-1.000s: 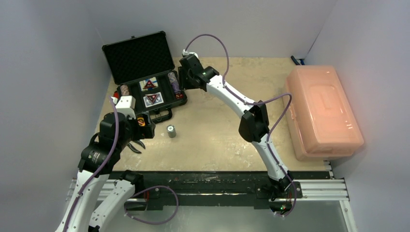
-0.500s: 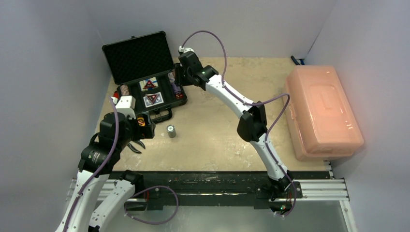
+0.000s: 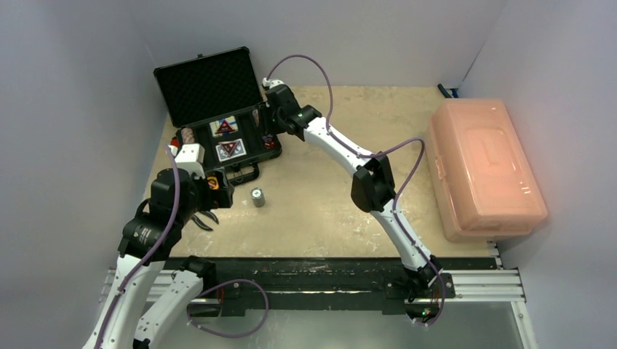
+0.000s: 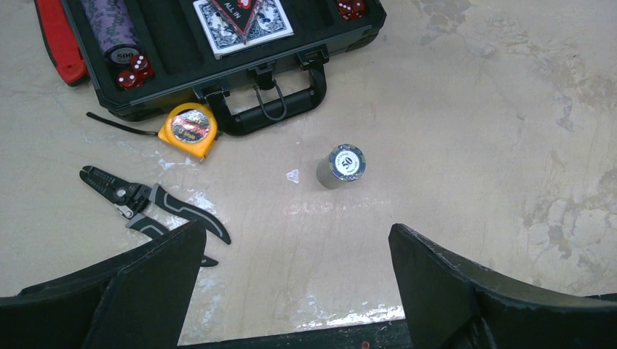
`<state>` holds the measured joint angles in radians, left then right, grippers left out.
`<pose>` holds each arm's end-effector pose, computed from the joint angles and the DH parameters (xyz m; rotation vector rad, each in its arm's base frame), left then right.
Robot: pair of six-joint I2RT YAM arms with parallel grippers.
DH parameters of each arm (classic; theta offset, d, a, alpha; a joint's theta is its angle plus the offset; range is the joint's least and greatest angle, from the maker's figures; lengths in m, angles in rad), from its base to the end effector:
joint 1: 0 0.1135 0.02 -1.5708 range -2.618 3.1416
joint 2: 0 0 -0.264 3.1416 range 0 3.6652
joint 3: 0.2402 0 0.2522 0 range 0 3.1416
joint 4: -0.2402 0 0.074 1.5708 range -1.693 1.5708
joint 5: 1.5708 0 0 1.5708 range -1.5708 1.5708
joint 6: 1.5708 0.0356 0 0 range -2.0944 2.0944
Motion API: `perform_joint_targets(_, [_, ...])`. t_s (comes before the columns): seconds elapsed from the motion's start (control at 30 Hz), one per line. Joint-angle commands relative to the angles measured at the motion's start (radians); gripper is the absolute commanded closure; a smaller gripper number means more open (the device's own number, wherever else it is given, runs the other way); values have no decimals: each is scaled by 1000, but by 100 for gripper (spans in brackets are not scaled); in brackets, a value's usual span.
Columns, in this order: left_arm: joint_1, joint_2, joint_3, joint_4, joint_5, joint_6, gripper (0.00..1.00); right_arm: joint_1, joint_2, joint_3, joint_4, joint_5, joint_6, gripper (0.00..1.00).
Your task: Pack up texas hold em set
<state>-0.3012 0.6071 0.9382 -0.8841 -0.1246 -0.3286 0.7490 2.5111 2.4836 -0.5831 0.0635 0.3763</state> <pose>0.1048 -0.0279 0.3431 -0.1032 2.1260 -0.2414 0.4186 0.3861 0.2596 -0.3781 2.2050 0.5613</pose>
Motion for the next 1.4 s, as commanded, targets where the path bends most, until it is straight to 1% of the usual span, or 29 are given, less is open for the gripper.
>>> perform_joint_targets(0.0, [7, 13, -3, 33, 1, 15, 3, 24, -32, 61, 151, -25, 8, 100])
perform_joint_targets(0.27, [7, 25, -2, 34, 3, 17, 3, 60, -11, 34, 199, 18, 76, 100])
perform_joint_targets(0.37, [7, 26, -3, 34, 6, 17, 3, 75, -7, 18, 210, 59, 91, 100])
perform_joint_targets(0.57, [7, 31, -2, 33, 11, 17, 3, 81, 17, 0, 227, 90, 136, 100])
perform_joint_targets(0.8, [7, 36, -3, 33, 12, 17, 3, 85, 59, -17, 232, 96, 151, 100])
perform_joint_targets(0.9, [7, 40, -4, 35, 13, 17, 3, 85, 81, -23, 223, 123, 157, 100])
perform_joint_targets(1.07, [7, 47, -4, 34, 15, 17, 3, 87, 95, -42, 200, 121, 173, 100])
perform_joint_targets(1.2, [7, 54, -3, 35, 16, 17, 3, 88, 74, -86, 195, 131, 190, 97])
perform_joint_targets(1.37, [7, 55, -4, 35, 17, 17, 3, 93, 53, -96, 161, 146, 207, 94])
